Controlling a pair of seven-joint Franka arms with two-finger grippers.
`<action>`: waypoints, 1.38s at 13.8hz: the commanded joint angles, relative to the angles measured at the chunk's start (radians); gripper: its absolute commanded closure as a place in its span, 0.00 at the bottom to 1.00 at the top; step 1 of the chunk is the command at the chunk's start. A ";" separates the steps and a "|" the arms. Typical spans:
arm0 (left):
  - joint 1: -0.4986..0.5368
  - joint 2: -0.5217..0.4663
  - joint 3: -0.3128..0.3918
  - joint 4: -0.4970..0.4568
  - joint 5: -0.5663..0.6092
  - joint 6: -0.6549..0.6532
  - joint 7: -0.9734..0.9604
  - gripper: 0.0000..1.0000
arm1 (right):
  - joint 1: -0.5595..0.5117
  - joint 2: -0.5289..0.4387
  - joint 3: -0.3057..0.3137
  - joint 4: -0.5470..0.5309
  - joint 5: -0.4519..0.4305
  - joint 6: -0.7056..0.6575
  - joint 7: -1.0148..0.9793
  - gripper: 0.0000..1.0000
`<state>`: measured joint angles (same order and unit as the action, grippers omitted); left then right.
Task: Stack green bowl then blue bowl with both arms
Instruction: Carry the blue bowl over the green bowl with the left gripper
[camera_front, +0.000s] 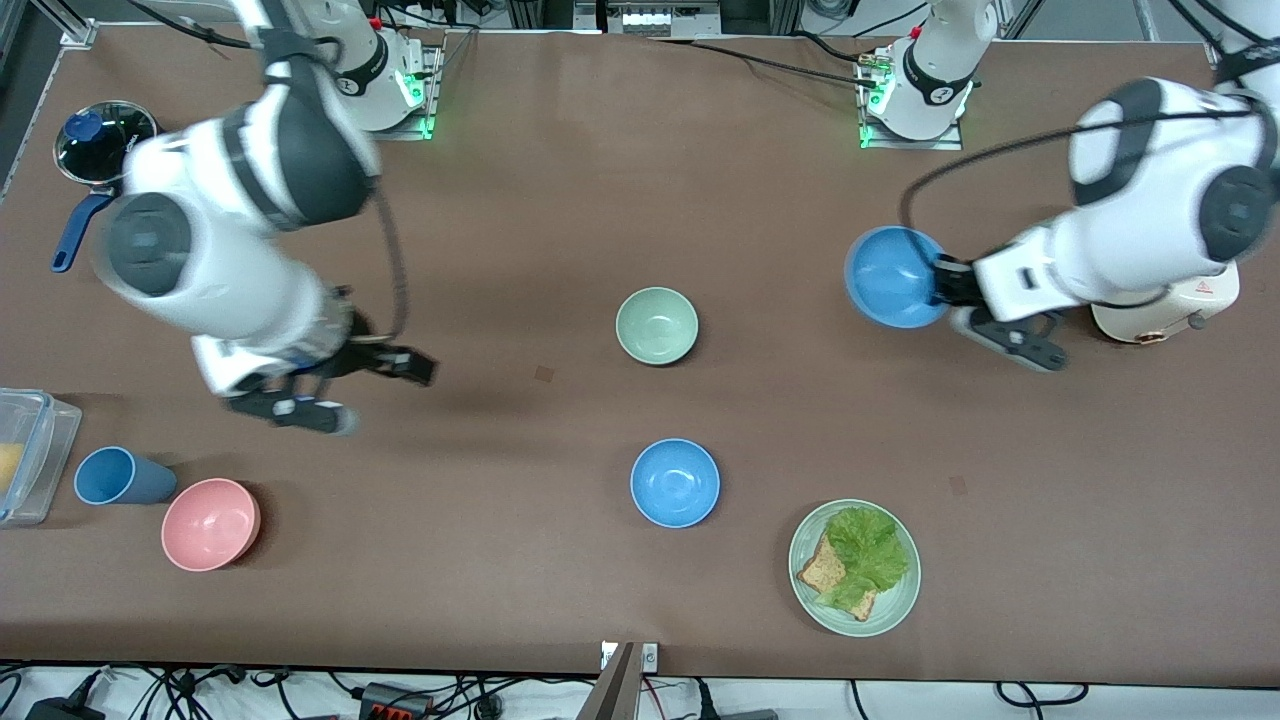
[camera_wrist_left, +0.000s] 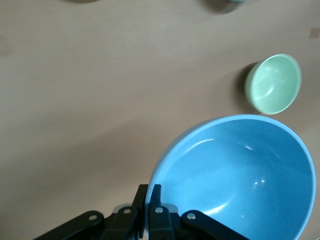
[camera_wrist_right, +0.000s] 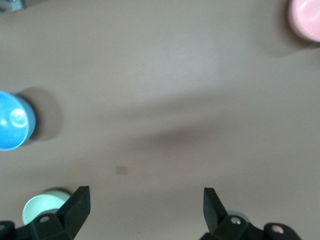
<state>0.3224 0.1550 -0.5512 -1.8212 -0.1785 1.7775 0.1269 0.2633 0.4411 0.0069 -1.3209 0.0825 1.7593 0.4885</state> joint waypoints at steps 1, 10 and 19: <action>-0.005 0.044 -0.096 0.026 -0.024 0.029 -0.238 0.99 | -0.105 -0.037 0.016 -0.015 -0.004 -0.012 -0.103 0.00; -0.265 0.250 -0.118 0.023 0.000 0.440 -0.753 0.99 | -0.280 -0.146 -0.061 -0.018 -0.007 -0.077 -0.476 0.00; -0.345 0.321 -0.113 -0.084 0.126 0.696 -0.750 1.00 | -0.288 -0.292 -0.061 -0.176 -0.079 -0.118 -0.525 0.00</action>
<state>-0.0190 0.4938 -0.6709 -1.8693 -0.1084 2.4177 -0.6150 -0.0213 0.2250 -0.0590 -1.3785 0.0194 1.6005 -0.0169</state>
